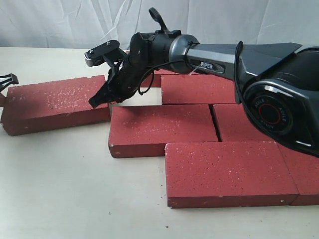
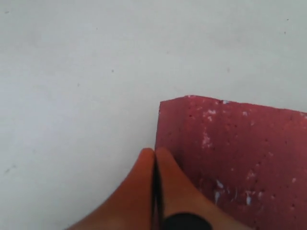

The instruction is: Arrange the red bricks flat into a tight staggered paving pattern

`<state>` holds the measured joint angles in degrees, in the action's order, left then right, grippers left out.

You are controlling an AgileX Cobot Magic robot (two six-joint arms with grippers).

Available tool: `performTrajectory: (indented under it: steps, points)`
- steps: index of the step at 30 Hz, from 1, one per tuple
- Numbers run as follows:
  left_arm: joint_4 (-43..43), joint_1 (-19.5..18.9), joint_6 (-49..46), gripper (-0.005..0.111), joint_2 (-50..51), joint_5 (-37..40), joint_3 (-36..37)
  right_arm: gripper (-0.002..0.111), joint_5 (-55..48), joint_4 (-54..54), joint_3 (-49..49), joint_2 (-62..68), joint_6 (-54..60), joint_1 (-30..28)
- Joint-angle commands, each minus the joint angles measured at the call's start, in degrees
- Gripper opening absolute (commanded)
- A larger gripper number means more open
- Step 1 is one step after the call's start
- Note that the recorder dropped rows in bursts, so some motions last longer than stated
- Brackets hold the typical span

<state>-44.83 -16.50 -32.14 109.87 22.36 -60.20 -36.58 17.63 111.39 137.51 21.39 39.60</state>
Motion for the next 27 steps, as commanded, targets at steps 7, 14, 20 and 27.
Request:
performTrajectory:
  steps: [7, 14, 20, 27]
  points:
    - [-2.2, 6.7, -1.5, 0.000, 4.5, 0.6, -6.2, -0.001, 2.3, -1.2, -0.2, -0.7, 0.4, 0.5]
    - [-3.3, 7.5, -1.5, 0.000, 4.7, -2.0, -6.2, -0.001, 7.7, -2.2, -0.2, -0.7, 0.4, 0.4]
    - [-3.2, 7.5, -1.6, 0.000, 4.7, -1.2, -6.2, -0.001, 6.1, -4.0, -0.2, -0.5, 0.4, 0.4]
    - [-3.3, 7.6, -3.2, 0.000, 4.7, 0.1, -6.2, -0.001, 5.2, -4.7, -0.3, 0.4, 0.2, -0.5]
